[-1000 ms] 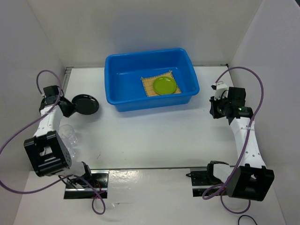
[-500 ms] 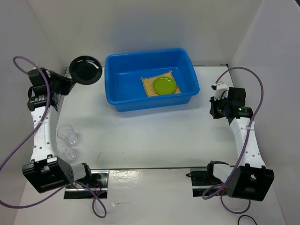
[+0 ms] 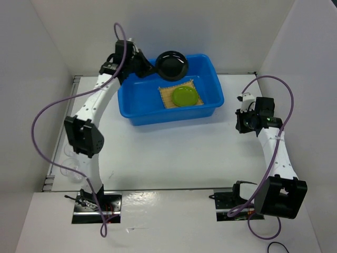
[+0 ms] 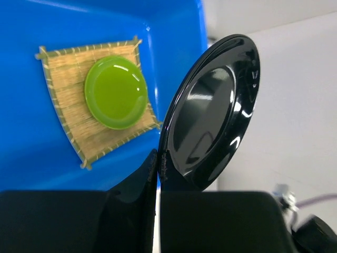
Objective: Place the mixed dishes into the plastic bin
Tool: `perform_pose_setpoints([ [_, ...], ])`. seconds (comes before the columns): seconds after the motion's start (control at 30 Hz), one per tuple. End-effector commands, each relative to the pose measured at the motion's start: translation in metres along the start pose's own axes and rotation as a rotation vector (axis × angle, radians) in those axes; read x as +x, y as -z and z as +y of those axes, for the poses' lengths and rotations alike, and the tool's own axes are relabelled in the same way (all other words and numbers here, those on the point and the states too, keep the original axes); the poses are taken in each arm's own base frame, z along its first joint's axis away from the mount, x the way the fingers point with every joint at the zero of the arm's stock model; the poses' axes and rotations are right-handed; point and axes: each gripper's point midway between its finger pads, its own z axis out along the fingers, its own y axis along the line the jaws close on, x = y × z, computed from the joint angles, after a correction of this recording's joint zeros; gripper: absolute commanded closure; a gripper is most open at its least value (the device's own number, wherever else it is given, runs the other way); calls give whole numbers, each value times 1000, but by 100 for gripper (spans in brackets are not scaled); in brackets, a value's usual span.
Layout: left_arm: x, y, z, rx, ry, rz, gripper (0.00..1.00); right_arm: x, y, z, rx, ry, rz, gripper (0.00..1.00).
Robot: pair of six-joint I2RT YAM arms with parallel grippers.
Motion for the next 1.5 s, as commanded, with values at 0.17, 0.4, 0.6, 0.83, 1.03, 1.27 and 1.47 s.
perform_pose_setpoints([
  [0.17, 25, -93, 1, -65, -56, 76, 100, -9, 1, -7, 20, 5, -43, 90],
  [0.4, 65, -156, 33, -55, 14, 157, 100, -8, 5, -15, 43, -14, -52, 90],
  [0.6, 102, -178, 61, -110, 42, 236, 100, -10, 7, -15, 46, -11, -60, 90],
  [0.83, 132, -198, 99, -186, 58, 292, 100, -11, 9, -15, 49, 1, -68, 90],
  [1.03, 131, -195, 92, -165, 48, 302, 66, -10, 9, -12, 29, 8, -66, 90],
  [1.27, 39, -135, 34, -179, -180, 9, 0, -10, 9, -12, 29, 8, -66, 90],
  [1.47, -30, 14, -4, -418, -423, -237, 0, -10, 9, -12, 29, 8, -66, 90],
])
